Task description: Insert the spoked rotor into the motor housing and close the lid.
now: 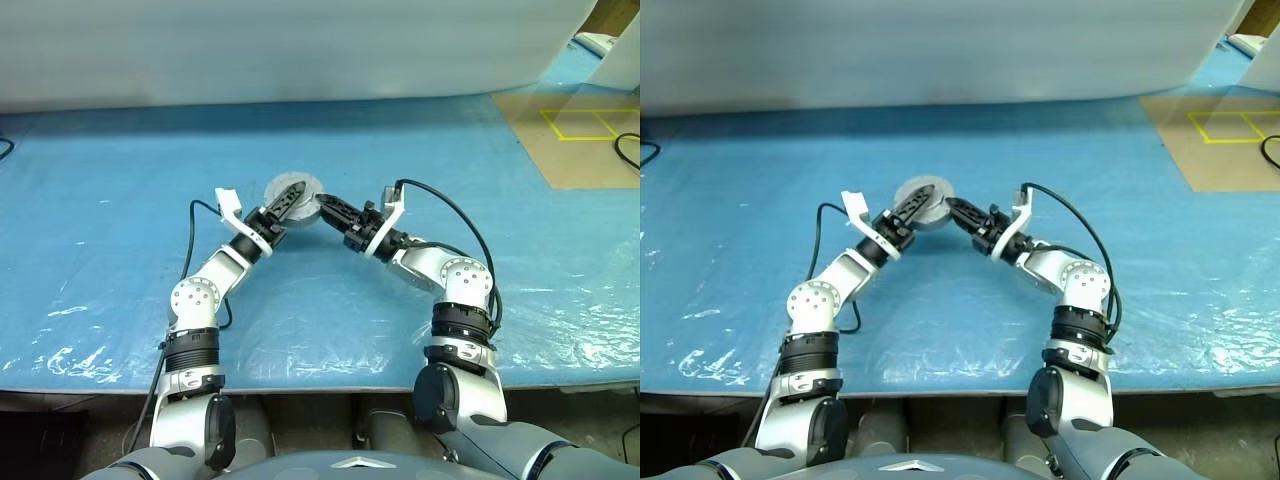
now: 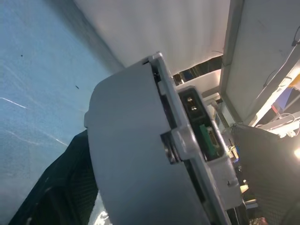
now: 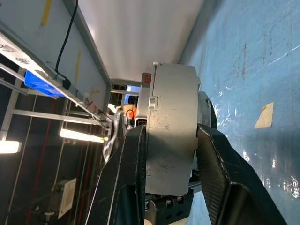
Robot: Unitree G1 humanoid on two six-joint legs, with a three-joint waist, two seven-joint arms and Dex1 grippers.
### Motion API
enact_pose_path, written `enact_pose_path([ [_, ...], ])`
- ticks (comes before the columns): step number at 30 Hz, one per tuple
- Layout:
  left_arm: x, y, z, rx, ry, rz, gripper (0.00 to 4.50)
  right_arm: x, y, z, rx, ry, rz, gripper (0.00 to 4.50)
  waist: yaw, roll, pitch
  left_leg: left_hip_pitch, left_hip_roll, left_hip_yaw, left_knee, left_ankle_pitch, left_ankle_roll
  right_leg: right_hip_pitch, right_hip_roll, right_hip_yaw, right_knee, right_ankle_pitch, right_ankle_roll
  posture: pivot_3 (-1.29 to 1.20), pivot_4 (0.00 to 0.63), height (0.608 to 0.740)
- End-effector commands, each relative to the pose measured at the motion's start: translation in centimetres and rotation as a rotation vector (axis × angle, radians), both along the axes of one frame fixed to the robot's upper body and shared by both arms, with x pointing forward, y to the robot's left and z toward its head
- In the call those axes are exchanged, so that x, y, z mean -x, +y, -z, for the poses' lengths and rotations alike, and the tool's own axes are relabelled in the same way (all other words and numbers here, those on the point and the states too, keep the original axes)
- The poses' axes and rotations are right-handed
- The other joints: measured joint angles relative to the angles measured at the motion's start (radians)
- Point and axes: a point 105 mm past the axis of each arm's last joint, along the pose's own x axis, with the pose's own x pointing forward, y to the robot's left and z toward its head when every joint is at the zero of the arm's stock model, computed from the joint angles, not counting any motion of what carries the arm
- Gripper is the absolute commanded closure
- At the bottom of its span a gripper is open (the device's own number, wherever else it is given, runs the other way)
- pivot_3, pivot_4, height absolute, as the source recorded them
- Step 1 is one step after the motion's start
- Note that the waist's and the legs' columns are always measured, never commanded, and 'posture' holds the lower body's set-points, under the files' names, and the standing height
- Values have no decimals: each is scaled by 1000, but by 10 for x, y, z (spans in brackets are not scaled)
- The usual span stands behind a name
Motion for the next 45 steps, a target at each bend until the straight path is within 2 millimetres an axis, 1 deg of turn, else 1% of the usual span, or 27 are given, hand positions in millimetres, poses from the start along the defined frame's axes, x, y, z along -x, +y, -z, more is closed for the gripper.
enact_pose_path([
  [1,2,-1,-21,56,-68,22,1442,0,-2,-20,-35,-83,11,3329,0,0,0,0,0,0,0,0,0,0,0,0,0,0,0,0,150,740],
  [3,2,0,-23,65,-73,23,1621,-1,-3,-19,-32,-83,21,3329,0,0,0,0,0,0,0,0,0,0,0,0,0,0,0,0,150,740],
  [5,2,0,-25,68,-76,24,1662,-3,-4,-19,-35,-85,39,3329,0,0,0,-1,0,0,0,0,0,0,0,0,0,0,0,0,150,740],
  [9,3,-2,-27,83,-81,29,1715,-9,-6,-23,-48,-98,78,3329,0,0,0,-1,0,-1,1,0,0,0,0,0,0,0,0,0,150,740],
  [14,-1,-5,-22,81,-46,8,1751,-18,-12,-27,-66,-103,145,3329,0,0,0,-2,0,-1,2,0,0,0,0,0,1,0,0,0,150,740],
  [17,-2,-6,-22,98,-40,8,1766,-22,-15,-27,-58,-105,180,3329,0,0,0,-3,0,-2,3,0,0,0,0,0,1,0,1,0,150,740],
  [19,-3,-7,-22,106,-31,3,1766,-24,-18,-31,-77,-109,195,2609,0,0,0,-3,0,-2,4,0,0,0,0,0,1,1,1,0,150,740],
  [21,-4,-8,-23,125,-20,-3,1766,-24,-20,-36,-84,-137,204,2051,0,0,0,-3,0,-2,4,0,0,0,0,0,1,1,1,0,150,740],
  [24,-6,-4,-21,159,1,-29,1766,-26,-22,-43,-127,-140,232,1035,-1,0,0,-4,0,-2,4,0,0,0,0,0,1,1,1,0,150,740],
  [25,-7,-2,-21,175,7,-44,1766,-28,-24,-45,-145,-138,247,1035,-2,0,0,-4,0,-2,4,0,0,0,0,0,1,1,1,0,150,740],
  [28,-11,7,-24,245,17,-92,1766,-35,-34,-47,-179,-124,320,1035,-2,0,0,-5,0,-2,4,0,0,0,0,0,1,1,2,0,150,740],
  [30,-14,13,-26,257,16,-132,1766,-38,-39,-46,-185,-118,350,1035,-1,-1,0,-5,0,-2,5,0,0,0,0,0,1,1,2,0,150,740],
  [33,-22,27,-19,236,32,-235,1766,-39,-42,-44,-175,-120,368,1035,-1,-1,0,-5,0,-2,5,0,0,0,0,0,1,1,2,0,150,740],
  [36,-31,44,-8,131,40,-366,1766,-39,-40,-44,-155,-135,367,1035,-2,-1,0,-5,0,-2,5,0,0,0,0,0,1,1,2,0,150,740],
  [39,-38,66,2,65,50,-499,1766,-39,-38,-44,-148,-140,366,1035,-2,-1,0,-4,0,-2,5,0,0,0,0,0,1,1,2,0,150,740],
  [43,-42,105,15,-3,76,-714,1766,-38,-37,-46,-134,-159,362,1035,-2,-2,1,-4,0,-3,5,0,1,0,0,0,1,1,2,0,150,740],
  [45,-42,124,17,-27,74,-807,1766,-38,-37,-46,-132,-161,361,1035,-2,-3,2,-4,0,-3,5,0,1,0,0,-1,1,1,2,0,150,740],
])
